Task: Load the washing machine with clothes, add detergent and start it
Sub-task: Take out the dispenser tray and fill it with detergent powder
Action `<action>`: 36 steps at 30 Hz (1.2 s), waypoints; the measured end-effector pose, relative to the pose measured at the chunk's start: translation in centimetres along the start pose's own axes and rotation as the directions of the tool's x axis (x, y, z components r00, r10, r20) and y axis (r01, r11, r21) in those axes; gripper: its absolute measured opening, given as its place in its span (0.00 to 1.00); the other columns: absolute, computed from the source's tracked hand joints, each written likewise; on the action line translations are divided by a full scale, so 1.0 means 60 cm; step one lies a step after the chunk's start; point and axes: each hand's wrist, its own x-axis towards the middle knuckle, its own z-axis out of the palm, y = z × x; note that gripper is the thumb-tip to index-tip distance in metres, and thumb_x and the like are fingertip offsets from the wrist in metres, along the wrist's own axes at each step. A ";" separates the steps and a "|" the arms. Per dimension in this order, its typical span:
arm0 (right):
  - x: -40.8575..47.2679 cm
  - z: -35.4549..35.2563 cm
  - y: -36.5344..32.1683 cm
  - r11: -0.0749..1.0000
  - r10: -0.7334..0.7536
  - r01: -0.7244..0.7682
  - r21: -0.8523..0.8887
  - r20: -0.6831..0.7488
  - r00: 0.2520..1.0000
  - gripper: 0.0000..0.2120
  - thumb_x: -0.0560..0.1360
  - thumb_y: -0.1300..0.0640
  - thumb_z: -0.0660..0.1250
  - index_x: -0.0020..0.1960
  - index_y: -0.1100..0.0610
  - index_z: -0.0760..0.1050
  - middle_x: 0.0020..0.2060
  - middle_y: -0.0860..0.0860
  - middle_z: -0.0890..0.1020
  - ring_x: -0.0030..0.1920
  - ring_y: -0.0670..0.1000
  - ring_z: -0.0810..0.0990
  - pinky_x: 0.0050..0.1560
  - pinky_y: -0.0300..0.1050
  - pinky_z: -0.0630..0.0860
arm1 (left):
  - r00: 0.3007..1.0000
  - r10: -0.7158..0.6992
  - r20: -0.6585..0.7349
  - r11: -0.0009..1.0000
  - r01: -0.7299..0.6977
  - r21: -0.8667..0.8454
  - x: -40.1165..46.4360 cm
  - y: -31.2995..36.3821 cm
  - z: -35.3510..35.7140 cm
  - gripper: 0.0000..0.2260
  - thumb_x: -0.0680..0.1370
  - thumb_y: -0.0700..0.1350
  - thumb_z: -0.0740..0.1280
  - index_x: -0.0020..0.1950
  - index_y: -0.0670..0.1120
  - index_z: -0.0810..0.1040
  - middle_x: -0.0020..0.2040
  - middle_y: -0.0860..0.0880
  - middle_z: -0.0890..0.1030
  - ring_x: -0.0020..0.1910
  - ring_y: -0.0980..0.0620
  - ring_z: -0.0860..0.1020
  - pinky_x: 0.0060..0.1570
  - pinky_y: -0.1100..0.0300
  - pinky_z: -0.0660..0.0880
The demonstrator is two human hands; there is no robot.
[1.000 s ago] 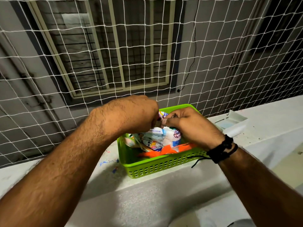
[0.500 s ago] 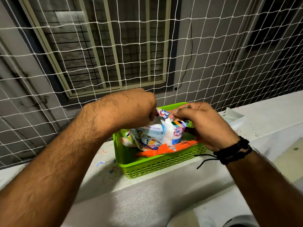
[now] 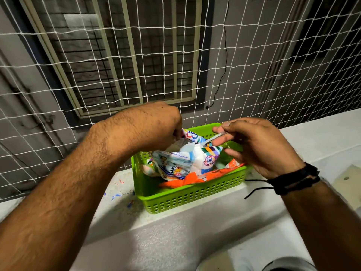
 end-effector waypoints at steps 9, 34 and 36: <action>-0.002 -0.026 -0.018 0.998 -0.052 0.053 0.023 -0.039 0.998 0.11 0.79 0.56 0.64 0.41 0.54 0.81 0.44 0.59 0.87 0.53 0.49 0.81 0.52 0.52 0.70 | 1.000 0.008 0.004 1.000 -0.008 0.006 0.003 0.004 0.001 0.10 0.80 0.46 0.65 0.59 0.55 0.82 0.36 0.62 0.76 0.44 0.60 0.76 0.46 0.63 0.73; 0.075 -0.275 0.055 0.996 0.006 -0.043 -0.082 -0.397 0.918 0.09 0.79 0.56 0.63 0.48 0.55 0.82 0.44 0.53 0.87 0.50 0.48 0.82 0.47 0.48 0.71 | 0.997 0.081 0.010 0.990 -0.082 0.113 0.028 0.022 0.030 0.10 0.78 0.51 0.65 0.58 0.57 0.80 0.49 0.56 0.82 0.40 0.56 0.70 0.41 0.65 0.65; 0.083 -0.281 0.074 0.988 -0.010 -0.053 -0.143 -0.407 0.914 0.09 0.79 0.56 0.63 0.50 0.56 0.82 0.44 0.53 0.87 0.53 0.49 0.80 0.51 0.50 0.72 | 0.997 0.071 0.015 0.990 -0.072 0.123 0.027 0.023 0.028 0.10 0.79 0.52 0.65 0.59 0.57 0.80 0.50 0.55 0.81 0.40 0.55 0.70 0.41 0.65 0.65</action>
